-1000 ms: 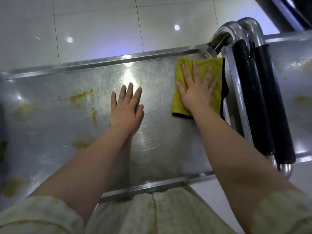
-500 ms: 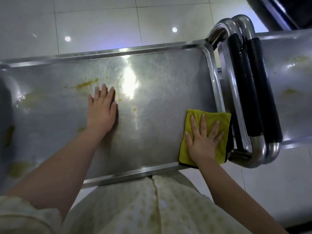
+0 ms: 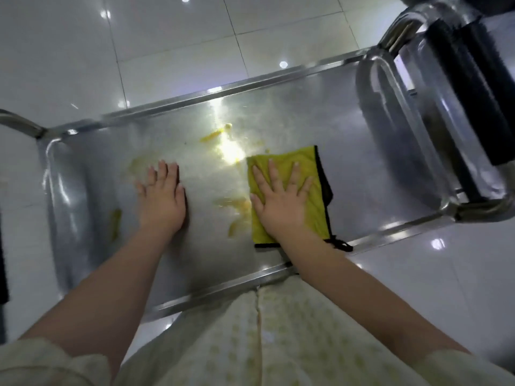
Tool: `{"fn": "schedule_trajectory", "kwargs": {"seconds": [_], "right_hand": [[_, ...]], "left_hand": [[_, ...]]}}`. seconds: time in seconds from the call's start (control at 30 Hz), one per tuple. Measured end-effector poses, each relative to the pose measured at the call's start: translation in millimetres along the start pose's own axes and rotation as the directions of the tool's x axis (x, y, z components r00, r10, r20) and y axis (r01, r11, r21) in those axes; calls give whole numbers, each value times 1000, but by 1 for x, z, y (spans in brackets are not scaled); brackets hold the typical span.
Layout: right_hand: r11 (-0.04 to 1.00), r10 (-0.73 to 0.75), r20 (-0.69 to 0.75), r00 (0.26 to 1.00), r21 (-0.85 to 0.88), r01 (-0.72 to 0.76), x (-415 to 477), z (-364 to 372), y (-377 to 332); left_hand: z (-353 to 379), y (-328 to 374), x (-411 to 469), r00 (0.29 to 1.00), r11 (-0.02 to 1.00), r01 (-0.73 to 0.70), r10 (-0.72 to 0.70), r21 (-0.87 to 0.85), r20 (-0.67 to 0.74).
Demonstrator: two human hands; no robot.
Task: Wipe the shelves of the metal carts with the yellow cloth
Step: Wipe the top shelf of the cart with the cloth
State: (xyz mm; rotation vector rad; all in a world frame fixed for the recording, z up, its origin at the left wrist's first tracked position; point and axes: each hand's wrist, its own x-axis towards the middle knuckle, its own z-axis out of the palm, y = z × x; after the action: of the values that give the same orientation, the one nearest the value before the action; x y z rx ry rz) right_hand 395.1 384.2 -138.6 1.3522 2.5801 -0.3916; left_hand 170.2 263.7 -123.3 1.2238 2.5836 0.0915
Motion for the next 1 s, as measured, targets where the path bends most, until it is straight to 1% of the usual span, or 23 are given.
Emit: {"fn": "schedule_trajectory", "kwargs": {"seconds": [0.1,0.17,0.23,0.27,0.3,0.37,0.43,0.5,0.57,0.6,0.63,0.67,0.73,0.8,0.87,0.9,1.0], "right_hand": [[984,-163,45,986,-60,165,-16,14,-70],[976,-205,76,976,-61,210,-22,15,-84],[978,-200,77,977,-46,204,-23,11,-75],[985,-166,69,984,-41,170,-22,8,-63],[994,-100,59,993,-28,102,-21,5,-48],[995,94,37,995,11,-94,-19,-2,-10],[962,269,26,963,34,-269,-17,-11,34],[908,407,62,911,77,-411,-14,-19,67],[854,502,87,860,107,-509,-11,-21,75],[846,516,75,853,109,-521,-11,-20,69],[859,498,61,865,105,-502,-12,-17,57],[890,445,50,894,89,-448,-14,-12,41],[966,255,41,966,30,-256,-24,2,3],[999,39,55,998,-28,-37,-41,16,-46],[984,-155,71,985,-74,160,-62,33,-92],[970,-223,72,972,-83,228,-71,39,-109],[952,-300,30,953,-54,302,-77,41,-115]], "left_hand": [[5,-19,-8,998,998,-44,42,48,41],[10,-26,-11,997,998,-48,47,28,59],[13,-31,-12,997,998,-56,55,4,60],[15,-33,-12,996,998,-69,69,-2,57],[16,-35,-12,995,997,-83,83,-8,51],[18,-38,-12,994,995,-102,102,-18,25],[20,-36,-12,994,994,-106,106,-15,6],[23,-35,-12,995,994,-104,104,-12,-4],[25,-35,-10,994,994,-106,106,-10,-13],[26,-35,-9,994,994,-109,109,-8,-21],[26,-36,-9,994,994,-110,110,-11,-25],[26,-38,-9,994,994,-108,107,-16,-27],[27,-39,-9,994,994,-105,105,-14,-30],[26,-39,-11,994,995,-102,101,-12,-37],[25,-39,-12,994,995,-97,96,-21,-44],[25,-39,-12,994,995,-97,96,-22,-46],[25,-40,-13,994,995,-100,99,-19,-54]]}}
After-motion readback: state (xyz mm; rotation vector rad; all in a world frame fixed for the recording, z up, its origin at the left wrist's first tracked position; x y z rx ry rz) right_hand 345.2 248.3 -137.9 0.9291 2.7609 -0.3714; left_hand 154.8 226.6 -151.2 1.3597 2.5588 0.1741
